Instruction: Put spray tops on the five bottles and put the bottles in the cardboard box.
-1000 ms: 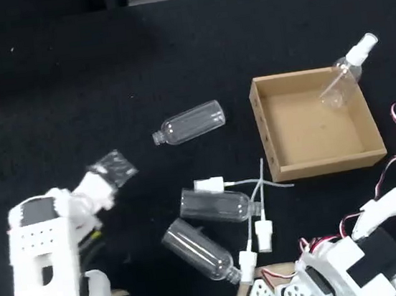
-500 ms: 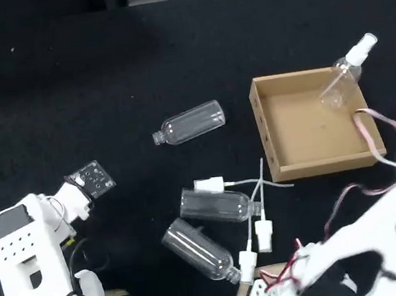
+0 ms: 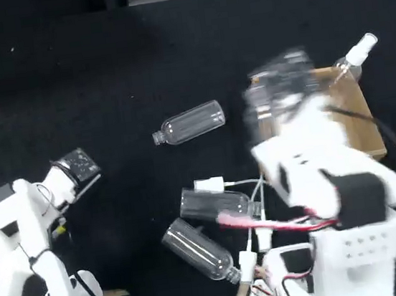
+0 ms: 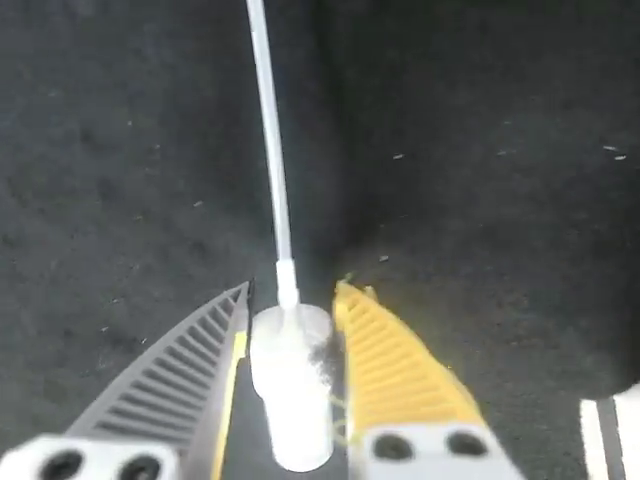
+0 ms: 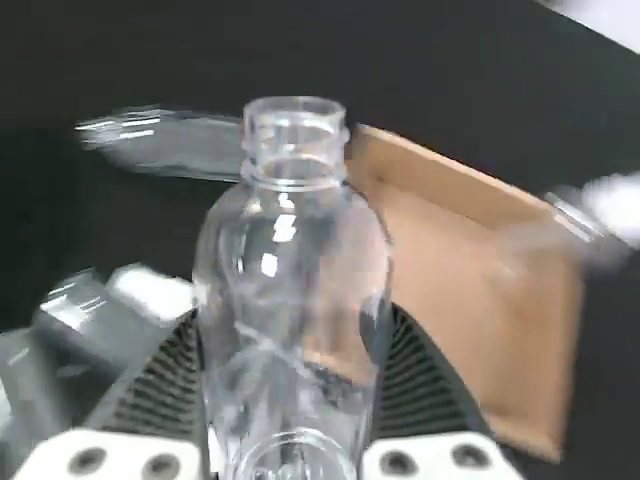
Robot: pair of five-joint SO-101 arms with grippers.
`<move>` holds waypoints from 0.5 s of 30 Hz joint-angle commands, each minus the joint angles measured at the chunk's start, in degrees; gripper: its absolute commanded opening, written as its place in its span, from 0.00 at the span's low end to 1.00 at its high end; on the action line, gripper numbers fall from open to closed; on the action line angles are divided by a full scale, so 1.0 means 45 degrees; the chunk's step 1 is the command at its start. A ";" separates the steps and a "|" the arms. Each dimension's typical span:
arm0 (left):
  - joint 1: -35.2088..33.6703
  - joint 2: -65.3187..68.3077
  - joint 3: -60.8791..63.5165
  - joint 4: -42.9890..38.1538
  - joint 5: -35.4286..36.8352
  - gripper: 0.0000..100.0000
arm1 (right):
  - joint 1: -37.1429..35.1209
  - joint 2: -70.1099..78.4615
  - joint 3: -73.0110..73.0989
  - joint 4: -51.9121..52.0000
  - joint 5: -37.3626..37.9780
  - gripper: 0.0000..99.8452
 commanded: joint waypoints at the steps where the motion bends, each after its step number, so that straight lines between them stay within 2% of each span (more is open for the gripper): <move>1: -0.0459 0.0762 -0.1631 -0.0117 -0.0332 0.24 | -0.3477 -0.0283 0.1104 -0.1407 -0.0156 0.01; 3: -0.0713 0.0938 -0.1885 -0.0117 -0.0313 0.28 | -0.4611 -0.0322 0.2100 -0.2383 -0.0176 0.01; 6: -0.1260 0.0860 -0.2569 0.0274 -0.0313 0.29 | -0.5665 -0.0342 0.3683 -0.4083 -0.0469 0.01; 10: -0.1475 0.0567 -0.4210 0.2598 -0.0254 0.29 | -0.6271 -0.0342 0.5167 -0.5802 -0.1426 0.01; 15: -0.2139 0.0117 -0.5167 0.5646 0.1582 0.29 | -0.6252 -0.0342 0.6125 -0.6564 -0.2110 0.01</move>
